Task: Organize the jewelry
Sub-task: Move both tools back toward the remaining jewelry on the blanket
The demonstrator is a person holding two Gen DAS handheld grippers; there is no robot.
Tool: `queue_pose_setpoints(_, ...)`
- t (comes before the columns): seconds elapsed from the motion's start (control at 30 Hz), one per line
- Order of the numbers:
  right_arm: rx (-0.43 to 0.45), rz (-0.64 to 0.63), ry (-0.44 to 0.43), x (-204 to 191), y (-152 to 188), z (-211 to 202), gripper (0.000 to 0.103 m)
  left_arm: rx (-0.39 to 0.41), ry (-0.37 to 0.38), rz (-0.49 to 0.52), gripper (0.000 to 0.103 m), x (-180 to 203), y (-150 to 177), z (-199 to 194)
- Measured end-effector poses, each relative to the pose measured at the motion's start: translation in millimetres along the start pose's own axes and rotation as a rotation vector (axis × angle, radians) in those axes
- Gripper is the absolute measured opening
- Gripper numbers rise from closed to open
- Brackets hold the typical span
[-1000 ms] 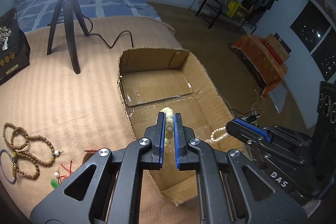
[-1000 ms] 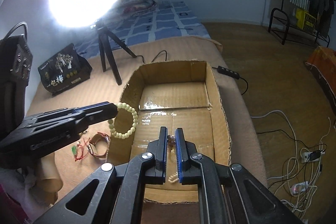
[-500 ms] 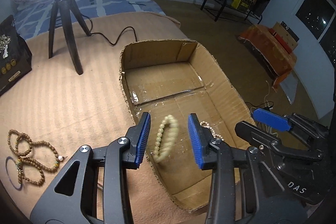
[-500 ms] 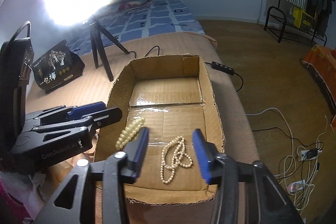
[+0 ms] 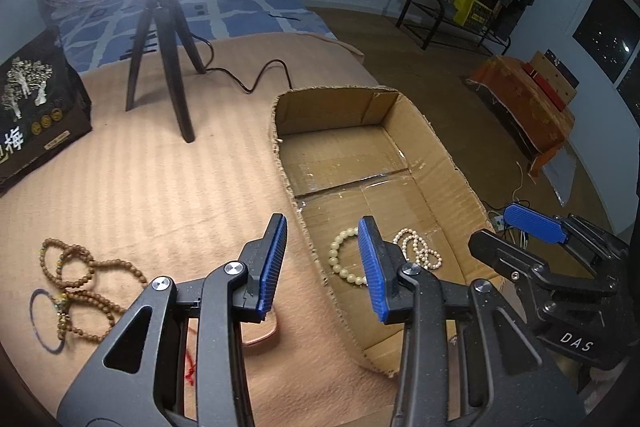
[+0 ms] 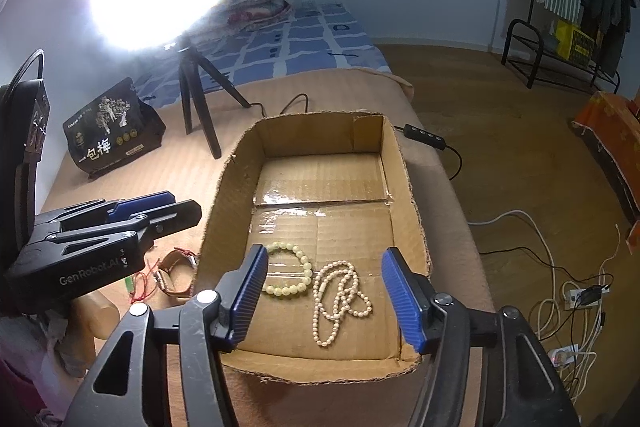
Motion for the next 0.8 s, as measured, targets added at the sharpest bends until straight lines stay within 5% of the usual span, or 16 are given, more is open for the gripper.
queue_pose_setpoints(0.33, 0.041, -0.006, -0.053, -28, -8, -15, 0.079, 0.037, -0.05, 0.022, 0.037, -37, -2, -40)
queue_pose_setpoints(0.47, 0.044, -0.016, -0.083, -47, -10, -19, 0.079, 0.046, -0.084, 0.007, 0.059, -63, -2, -60)
queue_pose_setpoints(0.8, 0.009, -0.087, -0.195, -113, -3, -15, 0.079, 0.063, -0.165, -0.047, 0.06, -132, 7, -107)
Point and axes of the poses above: each gripper's, at about its wrist camera, not at the fingertips, and z roughly the way its jaws point, x to its right, y to its underside, the point moved 4 cm from there along z, roughly the way its jaws point, and after that the axes turned 15 degrees about x, right-handed, at the moved point
